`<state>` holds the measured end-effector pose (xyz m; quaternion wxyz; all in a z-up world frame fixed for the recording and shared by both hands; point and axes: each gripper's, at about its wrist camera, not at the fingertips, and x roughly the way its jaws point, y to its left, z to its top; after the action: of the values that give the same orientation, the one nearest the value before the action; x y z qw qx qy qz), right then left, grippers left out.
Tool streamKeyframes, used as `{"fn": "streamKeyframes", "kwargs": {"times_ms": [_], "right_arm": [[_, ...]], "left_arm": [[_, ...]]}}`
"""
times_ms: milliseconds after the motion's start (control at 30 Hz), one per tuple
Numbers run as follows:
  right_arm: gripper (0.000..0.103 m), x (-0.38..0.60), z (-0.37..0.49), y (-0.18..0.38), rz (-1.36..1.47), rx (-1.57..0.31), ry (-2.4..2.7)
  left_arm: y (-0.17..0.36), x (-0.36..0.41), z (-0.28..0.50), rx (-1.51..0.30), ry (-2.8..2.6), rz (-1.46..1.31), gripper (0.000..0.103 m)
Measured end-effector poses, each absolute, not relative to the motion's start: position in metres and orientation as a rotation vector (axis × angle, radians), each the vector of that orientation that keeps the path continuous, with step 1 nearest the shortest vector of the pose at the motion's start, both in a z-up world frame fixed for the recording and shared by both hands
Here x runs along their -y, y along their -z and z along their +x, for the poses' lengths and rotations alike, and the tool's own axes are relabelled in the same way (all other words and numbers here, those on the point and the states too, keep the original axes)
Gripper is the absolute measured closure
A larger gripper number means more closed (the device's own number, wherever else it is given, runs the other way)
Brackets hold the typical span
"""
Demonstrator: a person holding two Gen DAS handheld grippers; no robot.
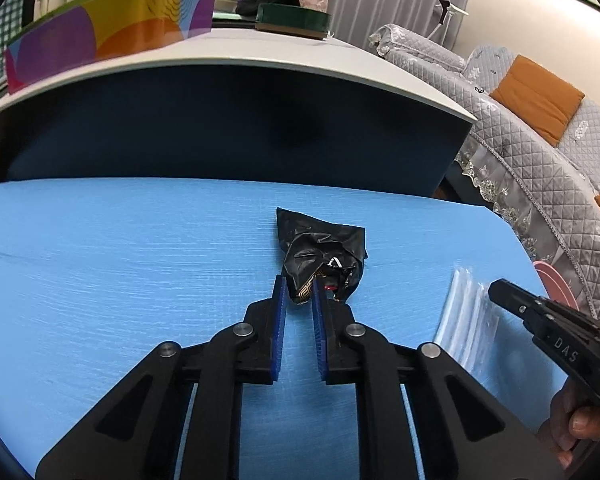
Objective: Collect trash
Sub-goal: 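Grasp the clear plastic sleeve with the right tool while the left tool grasps the black plastic bag, then carry the black bag and clear sleeve over the pink basin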
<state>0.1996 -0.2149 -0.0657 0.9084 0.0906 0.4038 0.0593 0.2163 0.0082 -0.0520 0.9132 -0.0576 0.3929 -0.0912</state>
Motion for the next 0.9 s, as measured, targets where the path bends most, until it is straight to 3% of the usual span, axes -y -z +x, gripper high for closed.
{"fn": "streamKeyframes", "kwargs": {"times_ms": [900], "right_arm": [[0.101,0.248,0.108,-0.027,0.172,-0.642,-0.052]], "left_arm": [[-0.024,0.016,0.129,-0.678,0.233,-0.035,0.092]]}}
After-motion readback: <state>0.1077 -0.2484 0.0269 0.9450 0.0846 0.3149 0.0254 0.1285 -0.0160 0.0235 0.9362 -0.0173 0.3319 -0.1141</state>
